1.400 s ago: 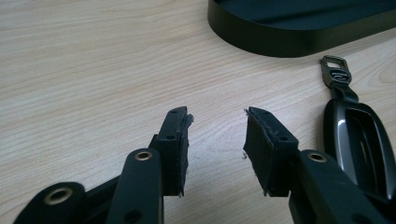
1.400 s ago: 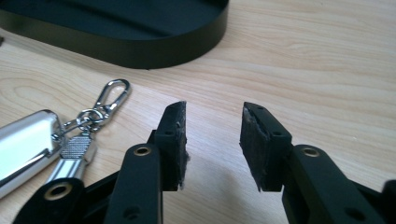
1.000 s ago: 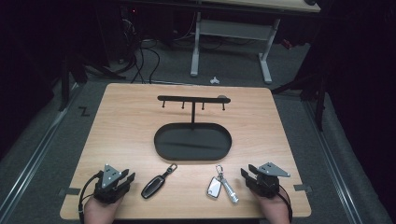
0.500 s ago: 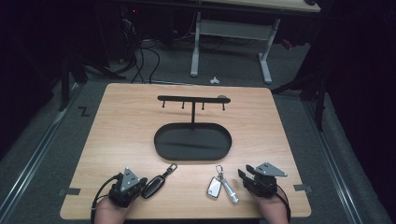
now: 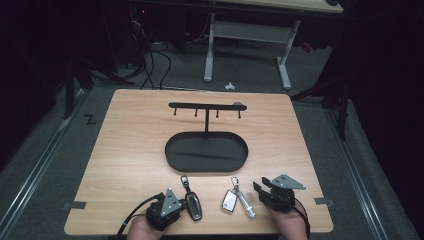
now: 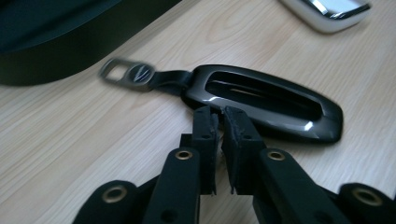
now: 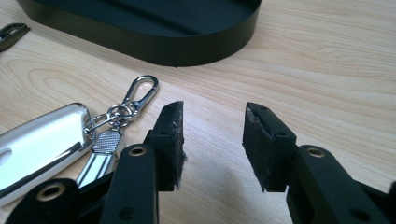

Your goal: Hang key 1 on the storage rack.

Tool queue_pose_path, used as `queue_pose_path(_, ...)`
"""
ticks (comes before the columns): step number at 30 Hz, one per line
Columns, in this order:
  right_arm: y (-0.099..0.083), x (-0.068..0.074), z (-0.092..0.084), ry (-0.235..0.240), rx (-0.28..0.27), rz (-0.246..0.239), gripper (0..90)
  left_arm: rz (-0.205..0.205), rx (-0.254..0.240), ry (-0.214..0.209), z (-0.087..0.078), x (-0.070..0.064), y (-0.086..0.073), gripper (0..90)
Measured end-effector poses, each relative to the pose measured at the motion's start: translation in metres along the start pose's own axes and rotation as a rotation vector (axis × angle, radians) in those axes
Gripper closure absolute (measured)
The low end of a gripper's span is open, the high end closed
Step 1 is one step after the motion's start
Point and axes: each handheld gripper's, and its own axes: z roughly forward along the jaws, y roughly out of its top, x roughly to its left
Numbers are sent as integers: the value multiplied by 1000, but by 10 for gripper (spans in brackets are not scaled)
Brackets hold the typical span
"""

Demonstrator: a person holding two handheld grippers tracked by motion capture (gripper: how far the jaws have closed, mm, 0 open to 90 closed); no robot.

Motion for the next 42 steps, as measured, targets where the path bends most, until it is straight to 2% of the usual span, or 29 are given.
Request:
queue_pose_path(3,1,3,0,3,-3,-7,587,7,-3,0,2,-2,2,777)
queue_pose_path(5,3,6,0,11,-9,-23,587,4,-8,16,-1,1,0,765)
queue_pose_path(6,5,11,-1,31,-12,-44,590,-24,-25,38,-5,7,-4,725)
queue_pose_path(8,6,17,-1,52,-13,-57,596,-57,-51,65,-11,15,-7,672)
queue_pose_path(9,7,21,-1,64,-16,-64,598,-57,-51,65,-11,15,-7,647)
queue_pose_path(10,9,25,-1,74,-22,-77,608,-71,-65,95,-20,24,-11,632)
queue_pose_path(12,12,34,-1,92,-27,-100,644,-82,-74,122,-27,32,-15,614)
queue_pose_path(13,12,34,-1,92,-27,-100,644,-82,-74,122,-27,32,-15,604)
queue_pose_path(14,15,45,0,124,-27,-111,712,-117,-90,142,-34,41,-21,596)
queue_pose_path(16,19,55,0,159,-29,-117,781,-144,-97,162,-41,51,-26,586)
queue_pose_path(17,19,55,0,159,-29,-117,781,-144,-97,162,-41,51,-26,579)
queue_pose_path(18,23,70,1,203,-29,-143,852,-165,-100,181,-45,58,-30,574)
queue_pose_path(20,24,75,1,218,-23,-154,865,-181,-107,185,-46,60,-32,569)
queue_pose_path(21,27,91,4,252,-14,-193,881,-185,-108,187,-47,62,-33,566)
queue_pose_path(22,27,91,4,252,-14,-193,881,-190,-110,188,-47,63,-34,566)
queue_pose_path(23,27,100,8,234,8,-234,881,-187,-106,188,-48,63,-34,563)
queue_pose_path(25,27,100,10,214,16,-247,862,-173,-104,191,-49,61,-35,561)
queue_pose_path(26,28,96,10,206,19,-233,815,-166,-102,191,-49,60,-35,560)
queue_pose_path(27,28,90,8,197,13,-220,765,-159,-100,193,-50,60,-35,558)
queue_pose_path(29,27,77,5,135,5,-198,750,-154,-98,194,-51,59,-35,557)
queue_pose_path(30,26,70,5,115,10,-177,742,-152,-99,195,-52,60,-36,557)
queue_pose_path(31,26,70,5,115,10,-177,742,-152,-99,195,-52,60,-36,556)
queue_pose_path(32,22,60,7,82,24,-155,726,-160,-100,190,-51,60,-35,556)
queue_pose_path(33,20,57,8,71,34,-155,708,-160,-100,190,-50,61,-35,557)
queue_pose_path(37,17,52,9,90,52,-122,654,-148,-91,190,-49,59,-34,556)
queue_pose_path(38,16,53,5,110,39,-101,594,-141,-88,189,-49,58,-34,556)
queue_pose_path(42,14,63,7,113,49,-124,542,-146,-87,189,-48,59,-35,554)
